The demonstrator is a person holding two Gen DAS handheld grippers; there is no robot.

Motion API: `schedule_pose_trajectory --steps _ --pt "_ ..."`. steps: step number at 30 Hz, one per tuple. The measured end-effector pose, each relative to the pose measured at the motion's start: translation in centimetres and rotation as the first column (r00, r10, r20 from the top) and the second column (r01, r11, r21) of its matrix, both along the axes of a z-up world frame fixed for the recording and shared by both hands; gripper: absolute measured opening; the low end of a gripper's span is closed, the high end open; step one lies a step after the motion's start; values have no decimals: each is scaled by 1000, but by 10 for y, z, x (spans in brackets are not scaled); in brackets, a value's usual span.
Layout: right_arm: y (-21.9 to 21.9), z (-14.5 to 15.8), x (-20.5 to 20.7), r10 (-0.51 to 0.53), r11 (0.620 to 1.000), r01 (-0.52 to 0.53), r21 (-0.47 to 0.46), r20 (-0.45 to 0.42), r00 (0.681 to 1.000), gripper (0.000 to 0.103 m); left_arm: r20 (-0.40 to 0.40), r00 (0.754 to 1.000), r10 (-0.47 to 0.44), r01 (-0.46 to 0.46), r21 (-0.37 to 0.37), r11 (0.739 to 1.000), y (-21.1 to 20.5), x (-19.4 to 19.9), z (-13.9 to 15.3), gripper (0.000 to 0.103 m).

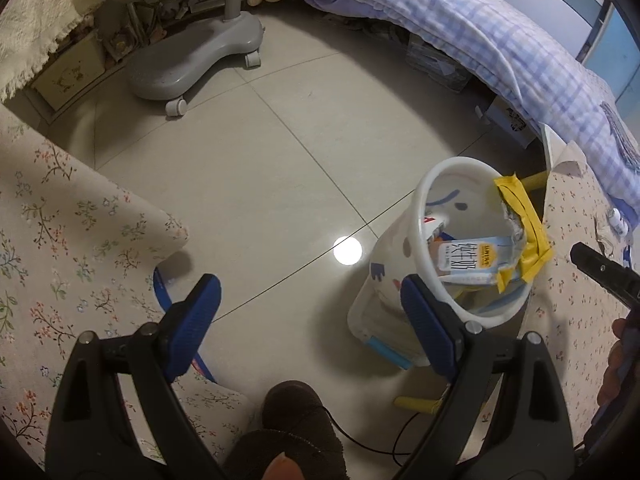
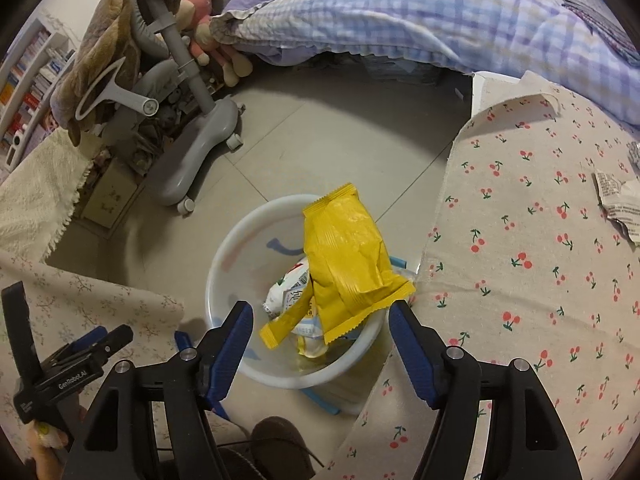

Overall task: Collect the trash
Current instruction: 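Drop the yellow snack wrapper from the right tool into the wastebasket, then move both tools back over the table toward the remaining items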

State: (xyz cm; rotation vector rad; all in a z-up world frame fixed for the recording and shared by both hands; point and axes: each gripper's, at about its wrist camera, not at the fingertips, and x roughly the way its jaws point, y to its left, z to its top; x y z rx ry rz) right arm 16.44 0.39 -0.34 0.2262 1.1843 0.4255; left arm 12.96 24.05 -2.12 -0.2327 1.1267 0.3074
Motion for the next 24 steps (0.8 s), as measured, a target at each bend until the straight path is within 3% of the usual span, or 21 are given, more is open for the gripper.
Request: schedule_pose_trajectory --steps 11,24 --pt "-37 18 -15 -21 999 21 -28 32 999 73 12 999 -32 32 -9 999 -18 6 5 91" --pt "-138 36 -29 -160 982 164 -89 54 986 77 45 987 -156 158 -39 987 -102 30 18 91"
